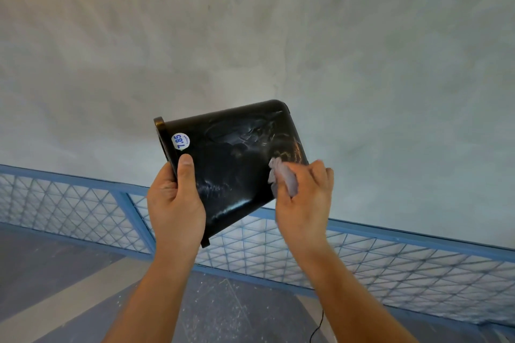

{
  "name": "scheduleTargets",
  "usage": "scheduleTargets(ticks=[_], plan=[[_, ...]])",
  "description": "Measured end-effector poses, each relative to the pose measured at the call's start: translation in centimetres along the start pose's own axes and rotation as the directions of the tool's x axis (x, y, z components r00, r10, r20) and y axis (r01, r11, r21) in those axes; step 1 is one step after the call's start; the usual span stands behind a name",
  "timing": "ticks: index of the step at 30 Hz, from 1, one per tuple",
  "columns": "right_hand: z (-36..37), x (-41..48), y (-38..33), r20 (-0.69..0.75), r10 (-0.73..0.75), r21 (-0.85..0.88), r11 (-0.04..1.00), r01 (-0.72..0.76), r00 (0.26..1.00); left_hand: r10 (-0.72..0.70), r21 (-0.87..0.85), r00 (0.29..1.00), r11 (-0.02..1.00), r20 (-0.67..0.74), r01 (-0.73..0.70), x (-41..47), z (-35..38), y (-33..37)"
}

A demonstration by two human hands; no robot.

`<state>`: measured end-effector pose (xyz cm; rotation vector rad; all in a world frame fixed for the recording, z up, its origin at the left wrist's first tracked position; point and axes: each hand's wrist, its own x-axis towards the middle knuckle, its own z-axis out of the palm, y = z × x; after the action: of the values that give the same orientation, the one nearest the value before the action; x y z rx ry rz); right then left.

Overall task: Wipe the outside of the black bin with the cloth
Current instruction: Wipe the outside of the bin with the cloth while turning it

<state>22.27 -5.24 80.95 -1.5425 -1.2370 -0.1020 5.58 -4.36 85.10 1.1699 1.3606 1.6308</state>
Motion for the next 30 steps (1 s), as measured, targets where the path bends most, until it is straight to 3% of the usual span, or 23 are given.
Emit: scheduleTargets(ticks=[4,11,15,19,22,26,30], plan=[[1.4,-2.5,-2.6,0.037,-0.136,0.076,0.988,0.132,0.990,-0.001,-0.003,1.000,1.000,0.026,0.001,0.4,-0.5,-0.2],[0.7,1.8,-0.6,-0.096,0.042,-0.059,0.997,-0.048,0.994,0.020,-0.016,0.999,1.000,0.047,-0.019,1.4,-2.1,0.1],[0.9,-1.9,0.4,-0.076,0.082,-0.064,0.994,-0.087,0.994,0.018,-0.008,0.997,1.000,0.075,-0.018,1.7,-2.5,-0.1],[0.9,1.4,0.7,-0.158,0.196,-0.048,0.977,-0.206,0.968,0.013,0.015,0.989,1.000,0.150,-0.016,1.8,-3.2,-0.3],[1.5,3.1,-1.3,-0.224,0.143,-0.009,0.989,-0.149,0.964,0.014,0.024,0.986,1.000,0.167,-0.019,1.7,-3.2,-0.2],[2.6,-1.5,-3.6,-0.067,0.010,0.003,1.000,-0.010,0.998,0.074,0.046,0.980,0.995,0.184,-0.083,1.9,-3.4,0.0],[1.2,-2.7,-0.8,-0.094,0.054,-0.054,0.997,-0.059,0.994,0.100,0.067,0.974,0.991,0.202,-0.115,2.4,-4.2,-0.6]])
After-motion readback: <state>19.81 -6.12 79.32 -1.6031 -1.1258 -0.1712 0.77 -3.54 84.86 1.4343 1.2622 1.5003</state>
